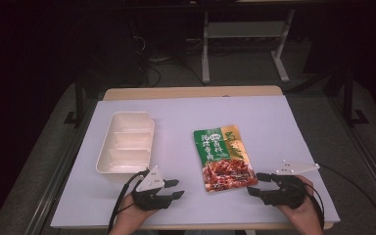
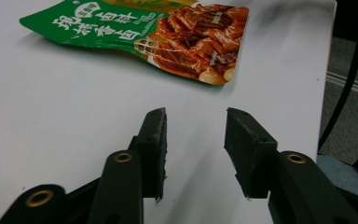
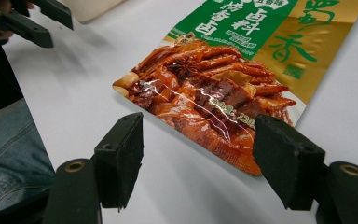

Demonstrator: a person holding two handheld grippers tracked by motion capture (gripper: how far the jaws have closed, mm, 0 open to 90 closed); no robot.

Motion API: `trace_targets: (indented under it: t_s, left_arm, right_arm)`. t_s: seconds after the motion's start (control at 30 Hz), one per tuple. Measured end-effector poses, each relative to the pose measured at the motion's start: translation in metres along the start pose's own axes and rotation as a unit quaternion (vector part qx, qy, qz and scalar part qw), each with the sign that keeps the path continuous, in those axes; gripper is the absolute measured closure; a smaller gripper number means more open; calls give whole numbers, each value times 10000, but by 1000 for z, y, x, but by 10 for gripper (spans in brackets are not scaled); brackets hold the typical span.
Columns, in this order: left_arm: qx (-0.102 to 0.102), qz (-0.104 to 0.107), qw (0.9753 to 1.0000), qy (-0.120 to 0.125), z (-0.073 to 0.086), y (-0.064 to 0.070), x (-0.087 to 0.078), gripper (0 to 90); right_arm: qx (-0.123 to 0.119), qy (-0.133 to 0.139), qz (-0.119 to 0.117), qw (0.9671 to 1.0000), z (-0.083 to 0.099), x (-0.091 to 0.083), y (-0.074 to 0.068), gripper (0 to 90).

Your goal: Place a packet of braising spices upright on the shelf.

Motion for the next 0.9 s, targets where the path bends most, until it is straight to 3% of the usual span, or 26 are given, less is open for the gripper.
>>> trace_targets:
  t_s: [0.5,0.7,0.9]
  left_arm:
    - [122,132,9993,-317,-34,3,56,823]
    - [175,126,9985,-498,-42,5,75,850]
    - [271,170,9969,-719,-41,7,85,865]
  right_arm:
    - [4,-4,73,10000,3,-2,7,329]
    - [61,-31,121,9999,4,-2,10,329]
    - [52,-26,136,9999,3,-2,10,329]
Point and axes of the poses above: each handheld gripper's, and its own axes: x roughly forward along the jaws, z roughly out of its underside, y roughly to its right, the point moved 10 cm from there along x, roughly forward along the jaws, and after that the axes turned 8 degrees about -x, right-handed, at the moved point
